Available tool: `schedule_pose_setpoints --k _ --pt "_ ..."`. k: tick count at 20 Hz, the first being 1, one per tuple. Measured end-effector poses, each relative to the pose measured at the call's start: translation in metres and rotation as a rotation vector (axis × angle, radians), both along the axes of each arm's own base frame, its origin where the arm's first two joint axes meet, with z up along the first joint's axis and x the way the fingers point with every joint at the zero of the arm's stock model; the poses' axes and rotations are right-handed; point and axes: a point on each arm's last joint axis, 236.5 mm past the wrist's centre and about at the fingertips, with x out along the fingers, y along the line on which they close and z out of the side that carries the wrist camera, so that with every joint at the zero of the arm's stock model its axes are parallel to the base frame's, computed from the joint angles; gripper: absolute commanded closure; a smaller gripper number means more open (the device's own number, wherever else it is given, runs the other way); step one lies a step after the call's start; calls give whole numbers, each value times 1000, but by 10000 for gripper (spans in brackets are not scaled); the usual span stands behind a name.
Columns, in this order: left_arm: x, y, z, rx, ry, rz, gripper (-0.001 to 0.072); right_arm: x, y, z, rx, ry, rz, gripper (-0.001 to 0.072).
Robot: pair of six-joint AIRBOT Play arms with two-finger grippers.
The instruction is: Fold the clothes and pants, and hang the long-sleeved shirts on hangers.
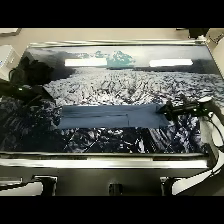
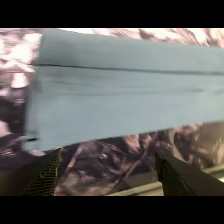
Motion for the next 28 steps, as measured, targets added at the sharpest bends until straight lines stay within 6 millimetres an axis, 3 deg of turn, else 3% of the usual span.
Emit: schedule_pose_setpoints --k 2,3,5,6,9,13,16,19,23,26,28 --pt "0 -30 3 3 -24 -66 66 7 13 9 2 -30 28 679" --pt "0 -46 3 4 -40 -98 147 10 21 20 10 -52 44 679" --pt "3 -83 1 4 -83 -159 534 14 30 44 8 -101 70 679" --pt "5 -102 -2 4 -110 -185 644 15 33 58 3 -124 75 680" --pt "11 -166 -24 -4 -181 -246 665 11 44 100 -37 -179 97 679" --pt "2 -248 -81 -27 -149 -261 666 -7 63 148 -98 -229 137 679" --pt "-15 -292 -125 -51 -63 -223 679 -21 80 182 -126 -278 153 679" --pt "-35 -335 -157 -114 28 -166 685 -37 99 211 -138 -326 174 679" --pt "-51 -388 -171 -242 95 -54 685 -59 121 245 -140 -383 192 679" --pt "-54 -425 -162 -356 117 54 685 -77 130 270 -138 -416 179 678" --pt "-56 -449 -152 -415 112 98 685 -85 128 276 -157 -416 163 678"
